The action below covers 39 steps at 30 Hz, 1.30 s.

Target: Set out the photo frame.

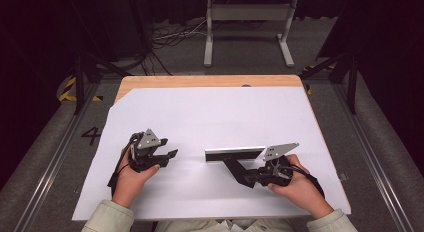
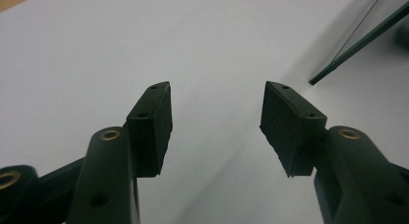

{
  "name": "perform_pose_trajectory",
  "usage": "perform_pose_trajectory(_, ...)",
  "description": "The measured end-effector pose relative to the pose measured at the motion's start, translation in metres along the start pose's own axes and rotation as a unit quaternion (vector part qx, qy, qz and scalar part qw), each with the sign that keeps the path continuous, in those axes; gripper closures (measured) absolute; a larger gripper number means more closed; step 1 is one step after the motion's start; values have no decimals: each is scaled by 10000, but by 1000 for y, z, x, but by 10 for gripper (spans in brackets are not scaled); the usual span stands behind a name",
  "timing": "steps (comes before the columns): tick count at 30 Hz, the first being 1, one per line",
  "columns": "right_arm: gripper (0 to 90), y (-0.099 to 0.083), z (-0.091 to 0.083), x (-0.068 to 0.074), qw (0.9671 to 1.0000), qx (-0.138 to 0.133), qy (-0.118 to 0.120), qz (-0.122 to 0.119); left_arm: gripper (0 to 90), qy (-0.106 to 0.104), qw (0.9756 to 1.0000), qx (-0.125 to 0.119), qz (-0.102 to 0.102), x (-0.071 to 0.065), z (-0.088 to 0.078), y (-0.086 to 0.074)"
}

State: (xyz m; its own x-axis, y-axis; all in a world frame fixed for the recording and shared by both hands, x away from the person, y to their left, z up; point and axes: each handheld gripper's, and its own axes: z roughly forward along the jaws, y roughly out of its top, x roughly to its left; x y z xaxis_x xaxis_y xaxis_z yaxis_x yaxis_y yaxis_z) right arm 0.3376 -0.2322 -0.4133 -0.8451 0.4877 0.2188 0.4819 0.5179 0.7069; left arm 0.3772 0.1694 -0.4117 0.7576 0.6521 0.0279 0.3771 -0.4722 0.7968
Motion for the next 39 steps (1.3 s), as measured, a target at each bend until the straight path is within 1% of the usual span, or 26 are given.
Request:
perform_pose_trajectory(2,759,0,-2,0,10000,-53,2,-20,468,-39,10000,-26,22,0,0,1)
perform_pose_trajectory(6,754,-2,-12,-1,9998,-175,-45,-102,515,-217,9997,-110,30,0,0,2)
perform_pose_trajectory(8,752,-3,-17,-1,9996,-226,-80,-115,534,-323,9994,-142,-53,0,1,3)
perform_pose_trajectory(11,753,-4,-26,-3,9992,-333,-185,-128,566,-420,9989,-178,-99,-1,2,5)
perform_pose_trajectory(14,752,-5,-36,-4,9986,-459,-223,-101,569,-466,9986,-202,-111,-1,3,6)
perform_pose_trajectory(21,750,-5,-55,-5,9965,-692,-461,-116,560,-542,9982,-241,-78,-4,8,11)
perform_pose_trajectory(25,746,-6,-64,-7,9946,-807,-642,-110,546,-591,9979,-259,-90,-5,12,13)
perform_pose_trajectory(28,746,-6,-68,-9,9926,-894,-815,-127,535,-595,9978,-284,-84,-5,14,14)
perform_pose_trajectory(31,747,-7,-73,-11,9908,-985,-922,-87,535,-608,9976,-321,-75,-5,17,16)
perform_pose_trajectory(33,747,-8,-76,-13,9898,-1034,-983,-63,550,-605,9977,-303,-85,-6,20,17)
perform_pose_trajectory(36,747,-8,-80,-15,9887,-1088,-1033,-22,575,-701,9971,-288,-113,-6,25,18)
perform_pose_trajectory(39,749,-9,-82,-17,9880,-1113,-1068,6,610,-768,9965,-264,-182,-7,31,18)
